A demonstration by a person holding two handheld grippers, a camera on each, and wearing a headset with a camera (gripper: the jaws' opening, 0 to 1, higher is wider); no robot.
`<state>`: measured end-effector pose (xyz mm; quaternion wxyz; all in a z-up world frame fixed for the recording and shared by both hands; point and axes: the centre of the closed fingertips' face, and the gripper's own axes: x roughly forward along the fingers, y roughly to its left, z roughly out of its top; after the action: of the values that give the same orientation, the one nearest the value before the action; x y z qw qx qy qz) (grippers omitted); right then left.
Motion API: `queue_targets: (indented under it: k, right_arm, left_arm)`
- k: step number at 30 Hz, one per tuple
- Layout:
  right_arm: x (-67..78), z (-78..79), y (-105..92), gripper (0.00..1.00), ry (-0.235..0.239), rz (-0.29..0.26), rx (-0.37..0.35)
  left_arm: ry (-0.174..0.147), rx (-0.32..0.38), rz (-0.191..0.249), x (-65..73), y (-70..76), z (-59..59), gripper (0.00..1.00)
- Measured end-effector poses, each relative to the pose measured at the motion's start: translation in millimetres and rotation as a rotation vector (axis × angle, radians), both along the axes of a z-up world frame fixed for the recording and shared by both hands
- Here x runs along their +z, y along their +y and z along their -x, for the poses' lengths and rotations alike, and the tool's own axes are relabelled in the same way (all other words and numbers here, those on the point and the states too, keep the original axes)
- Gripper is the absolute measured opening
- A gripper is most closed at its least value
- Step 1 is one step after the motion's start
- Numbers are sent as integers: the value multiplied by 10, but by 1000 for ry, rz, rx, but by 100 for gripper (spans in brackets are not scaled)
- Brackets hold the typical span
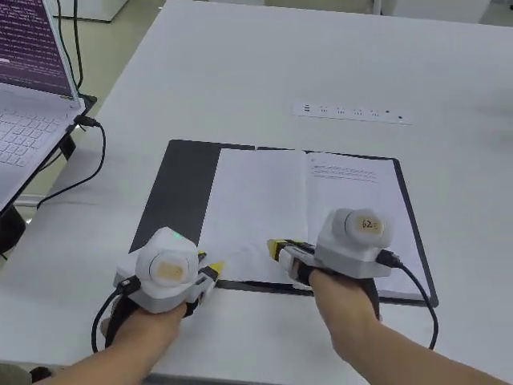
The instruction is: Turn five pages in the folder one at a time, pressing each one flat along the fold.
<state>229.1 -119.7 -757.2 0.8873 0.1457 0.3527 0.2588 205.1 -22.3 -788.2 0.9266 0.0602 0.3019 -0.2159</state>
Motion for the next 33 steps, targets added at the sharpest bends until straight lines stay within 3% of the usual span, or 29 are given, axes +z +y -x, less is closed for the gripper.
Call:
queue_targets:
  k: [8, 17, 30, 33]
  right_arm:
    - [-56, -165, -172, 2, 4, 17, -16]
    - [-41, -413, -324, 0, -16, 31, -19]
    - [-95, -935, -457, 0, -34, 14, -60]
    - [-103, -995, -477, 0, -36, 19, -63]
  left_arm:
    - [-37, 20, -7, 17, 10, 4, 17]
    - [-57, 39, -7, 10, 17, -6, 17]
    - [-58, 44, -7, -14, 14, -29, 17]
    - [-59, 42, -7, -21, 10, -29, 17]
